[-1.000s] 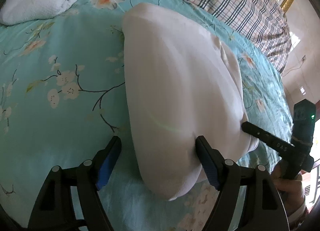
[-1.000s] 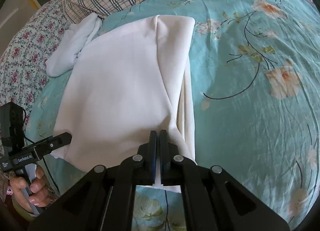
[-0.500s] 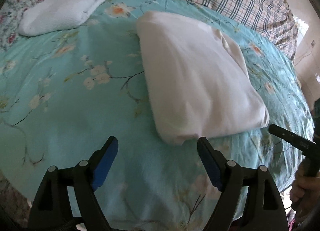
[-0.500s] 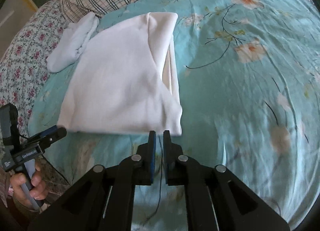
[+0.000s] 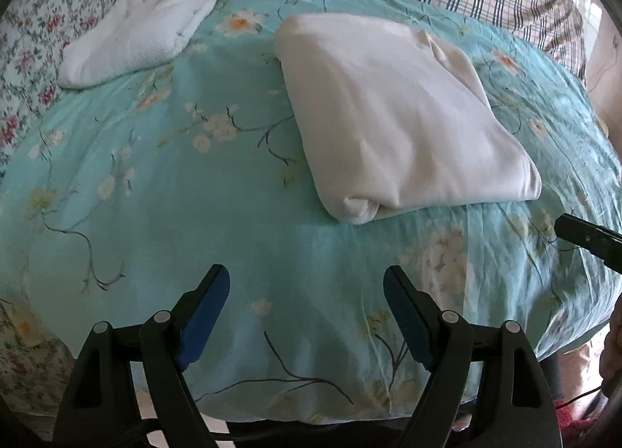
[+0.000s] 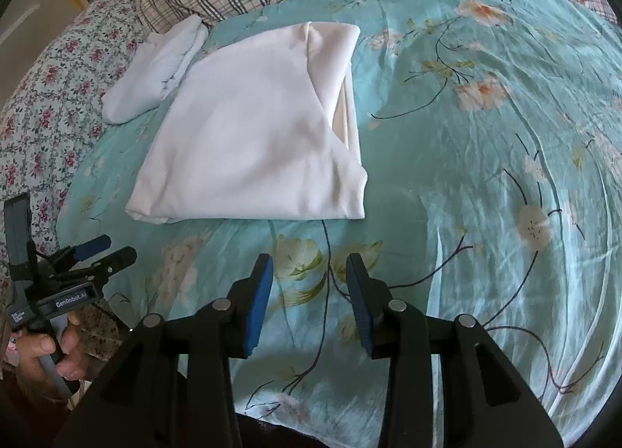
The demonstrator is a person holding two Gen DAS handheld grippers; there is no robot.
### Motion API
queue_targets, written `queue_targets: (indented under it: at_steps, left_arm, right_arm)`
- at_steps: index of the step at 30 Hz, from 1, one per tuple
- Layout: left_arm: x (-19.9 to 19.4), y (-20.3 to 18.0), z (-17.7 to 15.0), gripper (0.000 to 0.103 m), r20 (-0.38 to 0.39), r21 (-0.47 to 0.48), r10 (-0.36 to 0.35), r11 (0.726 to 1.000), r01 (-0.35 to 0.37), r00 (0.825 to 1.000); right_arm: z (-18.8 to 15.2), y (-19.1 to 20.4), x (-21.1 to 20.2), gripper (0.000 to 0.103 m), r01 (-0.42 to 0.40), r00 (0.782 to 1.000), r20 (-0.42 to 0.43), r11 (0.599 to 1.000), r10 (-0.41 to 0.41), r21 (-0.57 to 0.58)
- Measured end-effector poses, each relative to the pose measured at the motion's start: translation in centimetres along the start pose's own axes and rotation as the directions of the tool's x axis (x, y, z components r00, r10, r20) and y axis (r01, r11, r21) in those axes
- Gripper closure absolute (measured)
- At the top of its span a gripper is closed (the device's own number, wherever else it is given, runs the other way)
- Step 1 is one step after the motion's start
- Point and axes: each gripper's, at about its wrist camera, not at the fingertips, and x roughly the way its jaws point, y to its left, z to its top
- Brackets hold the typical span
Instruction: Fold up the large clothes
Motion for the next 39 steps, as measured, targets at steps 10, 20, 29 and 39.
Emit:
queue_targets:
  at_steps: [10, 20, 29, 39]
  left_arm:
    - [-4.1, -1.0, 2.4, 0.016, 0.087, 0.045, 0.058, 0.997, -0.062, 0.994]
    - [-4.9, -0.2, 4.7, 0.013, 0.114, 0.009, 0.07, 0.997, -0.071, 0.991]
    - [-4.1, 0.5, 5.4, 0.013, 0.096, -0.007, 0.069, 0.998, -0.069, 0.993]
    - [-5.6, 0.6, 6.5, 0.012, 0.111, -0.025, 0.007, 1.0, -0.005, 0.994]
  right_arm:
    - [1.0, 1.7, -1.4, 0.038, -0.007, 1.0, 0.029, 0.997, 0.009, -0.079]
    - [2.5, 1.8, -1.8, 0.035, -0.021, 0.999, 0.045, 0.996, 0.025, -0.083]
    - [3.0, 1.8, -1.4, 0.032, -0.029, 0.999, 0.036, 0.997, 0.032, -0.078]
    - [4.4, 2.5, -1.6, 0.022, -0.076, 0.997, 0.012, 0.993, 0.077, -0.087]
